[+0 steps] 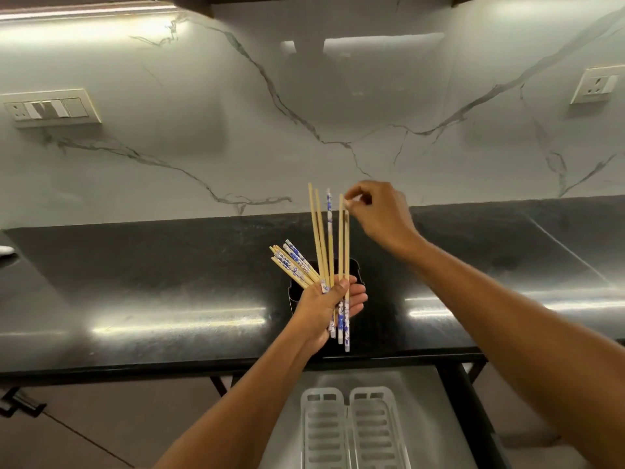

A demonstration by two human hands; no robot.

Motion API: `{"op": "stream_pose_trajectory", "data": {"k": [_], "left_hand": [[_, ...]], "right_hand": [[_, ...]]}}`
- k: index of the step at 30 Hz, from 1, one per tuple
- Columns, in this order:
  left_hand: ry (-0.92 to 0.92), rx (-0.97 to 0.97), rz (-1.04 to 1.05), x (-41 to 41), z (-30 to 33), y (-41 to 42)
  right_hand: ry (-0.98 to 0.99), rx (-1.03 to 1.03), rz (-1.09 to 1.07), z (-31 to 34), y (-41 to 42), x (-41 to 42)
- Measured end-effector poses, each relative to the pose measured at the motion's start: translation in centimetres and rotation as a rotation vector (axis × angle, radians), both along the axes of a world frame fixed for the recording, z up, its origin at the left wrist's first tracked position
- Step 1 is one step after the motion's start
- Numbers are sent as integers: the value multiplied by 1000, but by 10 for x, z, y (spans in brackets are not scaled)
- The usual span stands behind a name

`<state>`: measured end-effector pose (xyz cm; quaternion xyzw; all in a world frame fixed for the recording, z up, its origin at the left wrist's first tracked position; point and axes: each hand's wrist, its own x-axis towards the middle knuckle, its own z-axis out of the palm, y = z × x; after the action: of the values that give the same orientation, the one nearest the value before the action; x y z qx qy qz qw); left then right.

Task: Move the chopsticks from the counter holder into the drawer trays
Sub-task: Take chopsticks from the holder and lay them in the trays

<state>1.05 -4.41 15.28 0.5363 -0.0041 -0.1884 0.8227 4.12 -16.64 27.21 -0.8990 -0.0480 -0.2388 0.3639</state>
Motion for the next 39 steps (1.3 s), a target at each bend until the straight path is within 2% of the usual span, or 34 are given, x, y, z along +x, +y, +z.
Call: {"op": "stream_pose_trajectory", "data": {"k": [6,9,15,19,23,28,30,34,39], "left_hand": [[-62,90,-136,-14,-5,2],[-70,111,-152,-14,-7,7],[-70,129,-173,-11,-12,10],[-99,158,-182,-9,-11,7],[-53,182,-168,-11,-20,10],[120,-25,9,-2,-21,13],[151,-130,62,6,-12,11],[136,-262,135,21,13,5],[114,-290,182,32,29,5]], "right_hand": [[245,-17,84,18,2,31],[306,53,88,15,-1,33],[461,11,115,27,-9,22],[400,54,111,39,-15,18],[244,239,27,65,-30,16],[-26,400,-140,78,-50,4],[-13,491,-94,58,-47,-7],[135,608,-70,-2,-26,-32],[216,538,-68,-59,-8,-54]]}}
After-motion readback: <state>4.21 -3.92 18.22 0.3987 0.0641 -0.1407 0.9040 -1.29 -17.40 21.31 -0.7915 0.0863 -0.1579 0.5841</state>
